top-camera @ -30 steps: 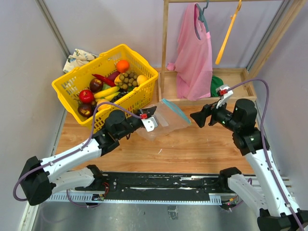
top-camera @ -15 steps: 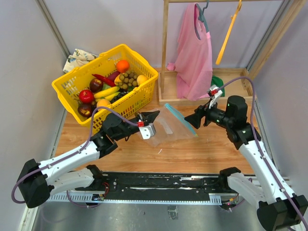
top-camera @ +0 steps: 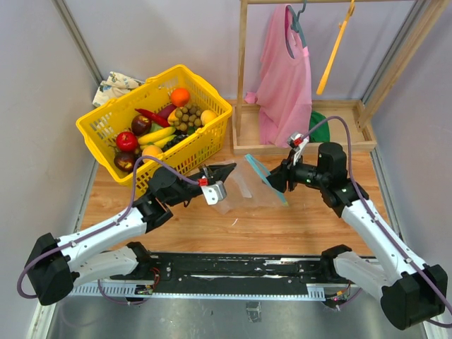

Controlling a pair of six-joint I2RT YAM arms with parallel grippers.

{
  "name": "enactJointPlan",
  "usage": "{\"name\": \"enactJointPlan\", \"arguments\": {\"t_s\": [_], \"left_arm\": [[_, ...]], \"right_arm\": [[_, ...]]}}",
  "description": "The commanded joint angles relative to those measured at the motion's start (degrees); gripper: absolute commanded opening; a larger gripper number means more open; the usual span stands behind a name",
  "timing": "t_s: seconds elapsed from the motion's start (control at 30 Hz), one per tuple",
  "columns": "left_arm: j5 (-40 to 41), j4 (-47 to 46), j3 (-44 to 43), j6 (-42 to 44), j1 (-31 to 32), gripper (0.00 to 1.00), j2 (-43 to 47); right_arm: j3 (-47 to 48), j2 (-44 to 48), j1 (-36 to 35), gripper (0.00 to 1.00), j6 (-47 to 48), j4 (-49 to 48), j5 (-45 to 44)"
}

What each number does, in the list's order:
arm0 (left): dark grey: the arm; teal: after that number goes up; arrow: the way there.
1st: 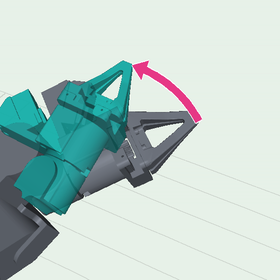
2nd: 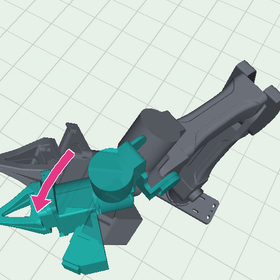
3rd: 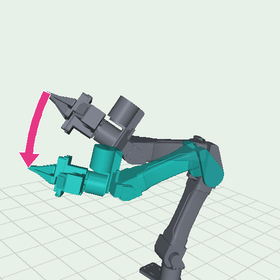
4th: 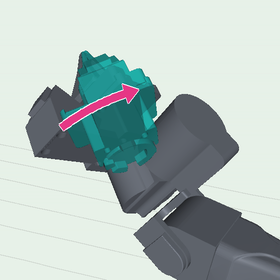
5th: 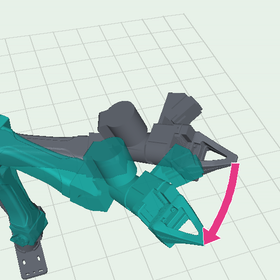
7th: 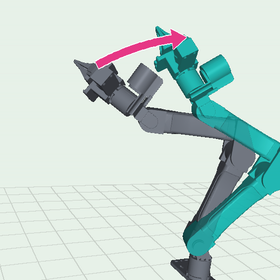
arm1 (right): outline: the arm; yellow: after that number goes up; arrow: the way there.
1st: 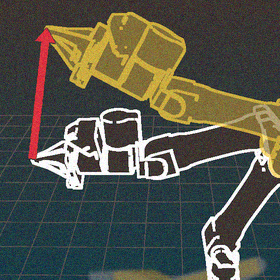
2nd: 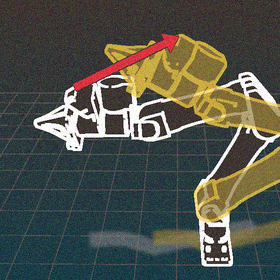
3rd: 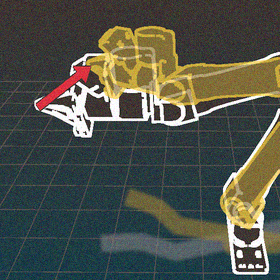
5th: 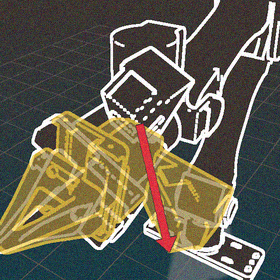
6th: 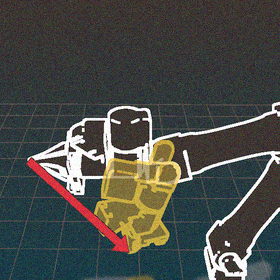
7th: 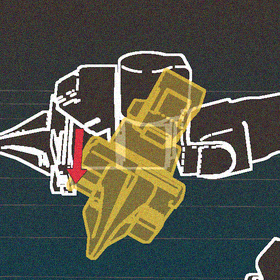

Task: Place the food in the zip-top bag and seal the zipper
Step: Open the zipper of the food storage bag.

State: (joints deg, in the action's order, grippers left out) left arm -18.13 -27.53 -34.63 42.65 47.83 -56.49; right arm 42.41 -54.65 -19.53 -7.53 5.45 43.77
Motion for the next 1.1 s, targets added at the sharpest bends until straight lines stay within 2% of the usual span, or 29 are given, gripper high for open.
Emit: {"name": "enactJointPlan", "arguments": {"t_s": [0.0, 0.17, 0.2, 0.3, 0.4, 0.5, 0.57, 0.7, 0.83, 0.97, 1.07], "left_arm": [[-0.2, -5.1, 1.0, -2.8, 0.5, 0.0, 0.1], [2.0, -5.7, 1.1, -8.0, 0.5, 0.0, 0.3], [2.7, -6.0, 1.2, -9.2, 0.4, 0.0, 0.5], [4.7, -6.6, 1.6, -13.4, 0.5, 0.16, 1.1], [6.7, -6.5, 1.2, -18.7, 0.5, 0.22, 1.9], [7.7, -5.7, 0.5, -24.4, 0.4, 0.52, 3.0], [7.5, -4.5, -0.3, -27.8, 0.4, 0.66, 4.0], [7.1, -3.5, -1.0, -37.2, 0.4, 0.75, 6.2], [7.7, -5.6, -0.7, -52.2, 0.5, 0.81, 5.9], [11.6, -4.6, -2.4, -65.9, 0.4, 0.84, 2.6], [13.8, -5.2, -2.9, -75.0, 0.4, 0.85, 0.3]], "right_arm": [[-0.4, 0.1, -2.3, 0.34, 1.5, -0.7, 0.8], [2.3, 3.2, -3.5, 0.04, 4.0, 5.2, -7.3], [2.5, 4.3, -3.6, 0.01, 4.1, 5.6, -8.6], [3.7, 6.6, -4.2, 0.01, 4.4, 7.4, -11.9], [6.5, 7.6, -5.9, 0.01, 5.4, 11.4, -19.4], [8.4, 9.0, -8.3, 0.01, 6.2, 14.4, -27.5], [9.2, 10.3, -9.5, 0.01, 6.2, 15.6, -33.2], [11.9, 10.0, -11.1, 0.01, 5.7, 19.8, -44.6], [13.9, 8.3, -13.4, 0.01, 4.2, 22.0, -51.8], [14.5, 6.4, -18.4, 0.01, 2.5, 21.9, -58.8], [15.5, 4.1, -24.2, 0.01, 1.5, 22.7, -67.4]]}}
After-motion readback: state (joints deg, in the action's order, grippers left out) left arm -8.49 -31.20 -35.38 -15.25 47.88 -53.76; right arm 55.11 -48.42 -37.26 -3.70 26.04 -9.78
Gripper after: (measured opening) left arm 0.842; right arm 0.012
